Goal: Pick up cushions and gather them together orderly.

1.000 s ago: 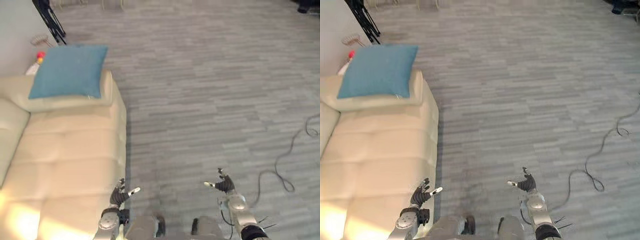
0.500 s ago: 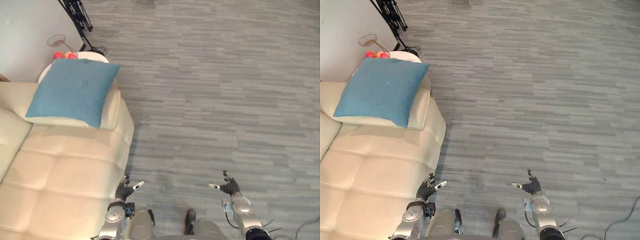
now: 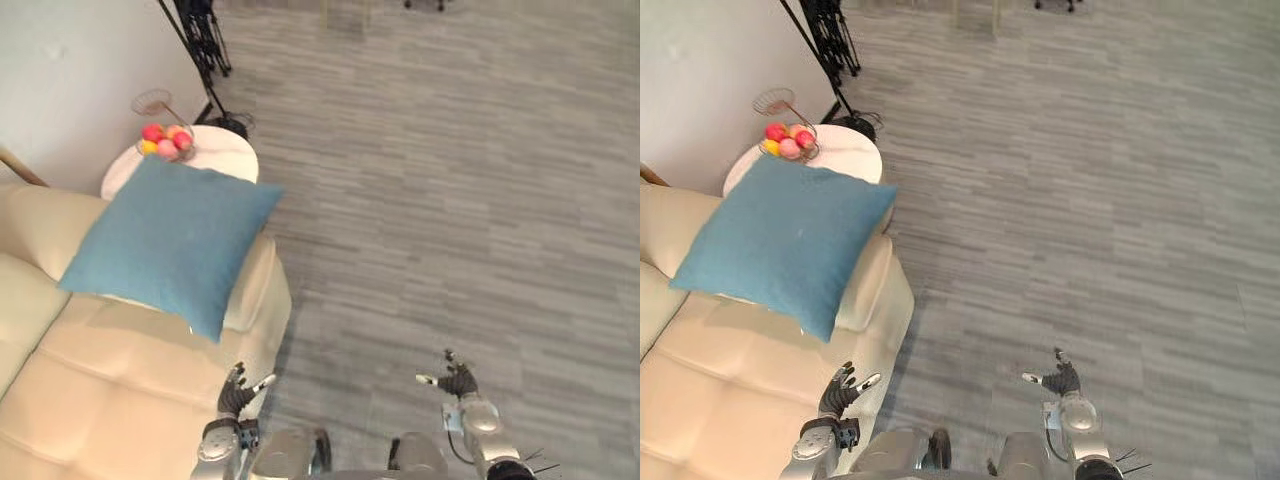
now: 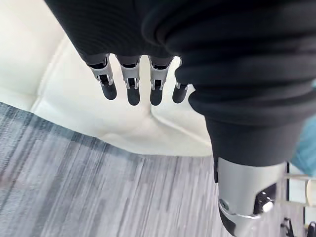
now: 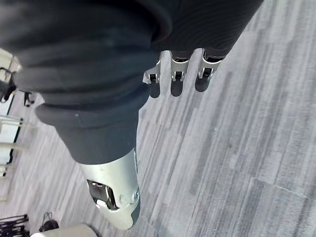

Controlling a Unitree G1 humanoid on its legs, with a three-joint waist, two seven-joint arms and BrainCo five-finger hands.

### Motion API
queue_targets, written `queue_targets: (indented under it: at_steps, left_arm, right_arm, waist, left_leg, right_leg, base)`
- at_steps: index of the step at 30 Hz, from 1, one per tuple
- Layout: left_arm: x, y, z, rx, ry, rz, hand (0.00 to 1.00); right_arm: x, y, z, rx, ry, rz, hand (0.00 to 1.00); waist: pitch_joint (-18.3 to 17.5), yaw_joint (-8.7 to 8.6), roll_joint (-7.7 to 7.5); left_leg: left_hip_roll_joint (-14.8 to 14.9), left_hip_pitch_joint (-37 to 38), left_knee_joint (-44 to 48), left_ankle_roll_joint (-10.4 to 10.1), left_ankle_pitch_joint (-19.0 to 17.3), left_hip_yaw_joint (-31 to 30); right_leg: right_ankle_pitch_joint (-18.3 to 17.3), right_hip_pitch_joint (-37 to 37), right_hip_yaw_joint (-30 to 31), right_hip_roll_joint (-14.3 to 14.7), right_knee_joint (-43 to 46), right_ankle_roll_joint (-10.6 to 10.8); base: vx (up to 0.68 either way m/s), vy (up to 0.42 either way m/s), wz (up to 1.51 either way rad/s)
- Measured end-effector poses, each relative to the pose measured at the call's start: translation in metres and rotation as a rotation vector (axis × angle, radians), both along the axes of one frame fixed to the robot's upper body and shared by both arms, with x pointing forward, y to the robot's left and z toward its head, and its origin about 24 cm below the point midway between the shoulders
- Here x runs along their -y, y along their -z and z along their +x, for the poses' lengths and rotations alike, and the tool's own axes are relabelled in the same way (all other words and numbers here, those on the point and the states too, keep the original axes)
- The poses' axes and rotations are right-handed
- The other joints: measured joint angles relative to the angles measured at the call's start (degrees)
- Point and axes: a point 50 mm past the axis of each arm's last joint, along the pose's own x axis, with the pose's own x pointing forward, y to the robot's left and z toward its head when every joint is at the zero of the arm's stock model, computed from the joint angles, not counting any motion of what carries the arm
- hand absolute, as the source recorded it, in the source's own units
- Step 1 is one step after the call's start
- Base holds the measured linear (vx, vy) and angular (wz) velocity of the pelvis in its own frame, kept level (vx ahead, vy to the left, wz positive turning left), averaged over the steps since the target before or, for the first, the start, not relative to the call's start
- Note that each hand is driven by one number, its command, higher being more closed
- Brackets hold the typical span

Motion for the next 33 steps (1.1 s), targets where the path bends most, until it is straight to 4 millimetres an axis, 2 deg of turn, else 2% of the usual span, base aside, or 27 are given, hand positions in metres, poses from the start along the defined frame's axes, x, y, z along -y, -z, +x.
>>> queue_targets:
  at_steps: [1,2,3,4,5,6,7,8,9,10,11,12,13,14,15,16,18,20,21,23,25,26,28,30,31,32,33]
  left_arm:
    - [0.002,-0.001,0.002,0.006,0.000,-0.006,0.00]
    - [0.003,-0.003,0.009,0.024,0.002,-0.007,0.00]
    - [0.003,-0.004,0.013,0.032,0.003,-0.006,0.00]
    - [0.003,-0.004,0.014,0.031,0.002,-0.004,0.00]
    - [0.004,-0.001,0.012,0.015,-0.002,-0.007,0.00]
    - [0.013,0.002,0.010,-0.001,-0.011,-0.036,0.00]
    - [0.015,0.003,0.008,-0.002,-0.014,-0.043,0.00]
    - [0.020,0.003,0.009,0.001,-0.016,-0.055,0.00]
    - [0.022,0.003,0.010,0.004,-0.019,-0.063,0.00]
    - [0.024,0.002,0.014,0.016,-0.019,-0.066,0.00]
    - [0.024,0.001,0.015,0.022,-0.019,-0.066,0.00]
    - [0.022,-0.001,0.017,0.034,-0.022,-0.063,0.00]
    - [0.018,-0.004,0.019,0.045,-0.016,-0.051,0.00]
    - [0.017,-0.004,0.019,0.045,-0.013,-0.047,0.00]
    - [0.018,-0.004,0.019,0.043,-0.004,-0.044,0.00]
    - [0.017,-0.004,0.020,0.041,0.002,-0.039,0.00]
    - [0.007,-0.005,0.019,0.039,0.006,-0.007,0.00]
    - [-0.002,-0.003,0.013,0.020,-0.002,0.015,0.00]
    - [-0.004,-0.001,0.007,0.004,-0.009,0.017,0.00]
    - [-0.002,0.003,0.000,-0.015,-0.004,0.012,0.00]
    - [-0.002,0.004,0.000,-0.027,0.030,0.017,0.00]
    - [-0.004,0.005,-0.002,-0.041,0.037,0.022,0.00]
    - [-0.005,0.005,-0.002,-0.044,0.038,0.026,0.00]
    - [-0.006,0.004,0.002,-0.036,0.045,0.033,0.00]
    - [-0.006,0.003,0.003,-0.032,0.047,0.035,0.00]
    - [-0.010,0.001,0.006,-0.022,0.055,0.051,0.00]
    - [-0.006,0.002,0.008,-0.027,0.055,0.041,0.00]
  right_arm:
    - [0.000,0.000,-0.001,0.000,-0.001,0.001,0.00]
    - [0.002,0.001,-0.005,-0.002,0.000,0.000,0.00]
    - [0.004,0.002,-0.009,-0.014,0.006,-0.004,0.00]
    - [0.005,0.003,-0.012,-0.020,0.010,-0.005,0.00]
    - [0.007,0.007,-0.020,-0.045,0.015,-0.009,0.00]
    - [0.011,0.008,-0.022,-0.064,0.018,-0.019,0.00]
    - [0.012,0.007,-0.020,-0.060,0.017,-0.021,0.00]
    - [0.013,0.003,-0.016,-0.037,0.014,-0.026,0.00]
    - [0.014,0.002,-0.015,-0.031,0.016,-0.027,0.00]
    - [0.013,0.001,-0.015,-0.022,0.018,-0.026,0.00]
    - [0.011,0.002,-0.016,-0.024,0.020,-0.021,0.00]
    - [0.007,0.003,-0.016,-0.019,0.027,-0.003,0.00]
    - [0.004,0.001,-0.011,-0.004,0.023,0.003,0.00]
    - [0.004,-0.001,-0.008,0.007,0.021,0.003,0.00]
    - [0.011,-0.005,-0.004,0.027,0.031,-0.010,0.00]
    - [0.015,-0.004,-0.006,0.021,0.046,-0.010,0.00]
    - [0.009,-0.002,-0.004,0.022,0.070,0.025,0.00]
    - [0.006,-0.001,-0.003,0.015,0.070,0.033,0.00]
    - [0.009,0.000,-0.005,0.006,0.076,0.028,0.00]
    - [0.014,0.001,-0.008,-0.002,0.093,0.021,0.00]
    - [0.012,0.004,-0.012,-0.017,0.097,0.027,0.00]
    - [0.012,0.006,-0.016,-0.027,0.101,0.030,0.00]
    - [0.015,0.006,-0.018,-0.031,0.108,0.025,0.00]
    - [0.019,0.006,-0.019,-0.031,0.124,0.020,0.00]
    - [0.021,0.006,-0.021,-0.032,0.136,0.020,0.00]
    - [0.026,0.009,-0.032,-0.048,0.177,0.023,0.00]
    - [0.033,0.008,-0.035,-0.053,0.196,0.008,0.00]
  waist:
    - [-0.12,-0.10,0.29]
    - [-0.08,-0.45,0.69]
    - [-0.06,-1.32,0.80]
    - [-0.16,-1.49,0.61]
    - [-0.36,-1.52,-0.03]
    - [-1.39,-0.98,2.65]
    - [-1.87,-0.48,3.00]
    - [-1.90,-0.20,2.63]
    - [-1.63,-0.32,2.20]
    - [-1.43,-0.46,2.05]
    - [-1.34,-0.37,2.04]
    - [-1.00,0.28,1.16]
    - [-1.17,0.31,-0.02]
    - [-1.20,0.29,-0.21]
    - [-1.70,-0.07,1.43]
    - [-1.67,0.06,1.89]
    - [-1.89,0.31,0.74]
    - [-1.58,0.34,-0.23]
    - [-1.60,0.22,-0.54]
    - [-1.67,0.04,-0.38]
    - [-1.32,-1.62,-2.03]
    - [-1.51,-2.95,-2.46]
    - [-1.33,-3.29,-2.40]
    - [-1.26,-4.51,-2.37]
    - [-1.15,-4.81,-2.07]
    - [-1.79,-5.12,-3.50]
    - [-1.50,-5.59,-2.41]
  left_leg:
    - [0.01,0.83,-0.71,-0.02,0.01,-2.23]
    - [0.16,2.20,-1.56,-0.12,0.02,-6.38]
    - [0.40,3.43,-1.39,-2.09,-0.52,-9.73]
    - [0.37,4.31,-1.29,-3.78,-1.14,-10.73]
    - [0.06,5.71,1.26,-8.44,-4.31,-13.34]
    - [2.26,4.84,4.09,-9.71,-4.80,-14.78]
    - [3.20,3.88,5.69,-11.65,-3.73,-14.82]
    - [4.11,1.83,9.19,-16.29,-0.29,-12.82]
    - [5.06,0.56,11.49,-16.48,1.28,-10.77]
    - [8.69,-2.23,17.29,-15.35,1.10,-4.41]
    - [11.07,-3.53,19.79,-13.98,0.27,-0.68]
    - [14.31,-5.27,22.33,-11.65,-1.21,6.25]
    - [15.21,-8.02,20.58,-10.69,-1.64,11.87]
    - [15.31,-9.02,18.37,-10.65,-1.60,13.90]
    - [16.54,-10.48,7.59,-8.48,6.94,20.49]
    - [17.05,-10.62,6.82,-6.89,5.50,23.39]
    - [14.95,-10.01,3.92,-6.31,5.57,27.10]
    - [12.83,-9.01,2.87,-5.72,5.19,25.70]
    - [11.16,-7.01,1.30,-4.84,4.57,25.66]
    - [9.08,-3.27,-2.22,-4.10,3.04,25.27]
    - [6.56,-0.50,-3.73,-3.43,1.68,23.21]
    - [5.95,-0.12,-3.37,-3.17,0.99,20.99]
    - [6.17,1.16,-3.32,-3.36,0.71,19.23]
    - [6.89,2.28,-3.23,-3.79,0.80,16.33]
    - [7.16,2.47,-3.12,-4.00,0.80,15.64]
    - [5.99,2.63,-2.41,-6.21,0.53,13.98]
    - [6.46,2.66,-2.01,-7.39,-0.13,12.72]
  right_leg:
    - [-0.51,-1.42,0.25,1.18,-3.31,-0.55]
    - [-0.80,-3.74,3.59,3.94,-11.03,-0.18]
    - [0.62,-4.43,9.59,7.35,-21.14,0.64]
    - [3.25,-4.20,12.40,8.16,-26.93,0.86]
    - [15.62,-2.45,15.07,7.95,-35.87,1.60]
    - [15.24,-1.98,11.73,9.17,-33.94,0.20]
    - [14.32,-1.80,10.78,9.06,-33.36,-0.65]
    - [11.68,0.02,7.94,7.46,-32.98,-1.36]
    - [10.79,1.48,6.07,6.75,-33.46,-1.66]
    - [9.30,5.85,2.48,5.93,-36.06,-2.11]
    - [9.06,8.46,0.48,5.86,-37.82,-2.21]
    - [8.94,12.72,-2.42,5.30,-41.09,-2.37]
    - [8.36,14.85,-5.48,3.71,-42.79,-1.70]
    - [8.00,15.38,-6.80,3.12,-42.97,-1.22]
    - [6.81,16.32,-10.80,3.06,-42.72,0.29]
    - [6.22,16.61,-11.68,2.98,-42.33,0.94]
    - [5.84,17.20,-14.20,1.41,-42.27,1.52]
    - [5.48,18.67,-14.28,0.17,-42.02,2.06]
    - [4.89,18.85,-14.04,-1.62,-38.69,2.97]
    - [4.66,15.62,-12.41,-5.04,-25.91,3.53]
    - [7.80,9.05,-7.35,-9.09,-9.33,4.24]
    - [5.41,6.25,-4.07,-8.61,-3.86,3.81]
    - [1.60,2.99,-0.08,-5.07,-3.57,2.97]
    - [-0.08,1.05,4.64,1.23,-14.06,2.07]
    - [-0.06,1.31,6.57,3.01,-18.26,2.05]
    - [7.38,1.98,9.67,5.15,-29.62,-0.01]
    - [6.78,2.55,8.82,5.44,-28.83,-0.12]
  base:
    - [0.53,-0.127,1.09]
    - [0.52,-0.185,1.45]
    - [0.52,-0.210,1.55]
    - [0.63,-0.325,1.70]
    - [0.60,-0.308,1.23]
    - [0.58,-0.301,1.06]
    - [0.43,-0.220,0.89]
    - [0.33,-0.191,1.01]
    - [0.38,-0.230,1.64]
    - [0.27,-0.166,1.47]
    - [0.31,-0.164,1.73]
    - [0.25,-0.099,1.49]
    - [0.21,-0.063,1.34]
    - [0.20,0.028,1.49]
    - [0.17,0.076,1.17]
    - [0.23,0.136,1.25]
    - [0.21,0.140,0.89]
    - [0.18,0.104,0.53]
    - [0.16,0.098,0.33]
    - [0.15,0.105,0.36]
    - [0.14,0.048,0.68]
    - [0.18,-0.038,0.88]
    - [0.17,-0.073,0.66]
    - [0.18,-0.158,0.69]
    - [0.21,-0.204,0.88]
    - [0.15,-0.138,0.72]
    - [0.23,-0.201,0.55]
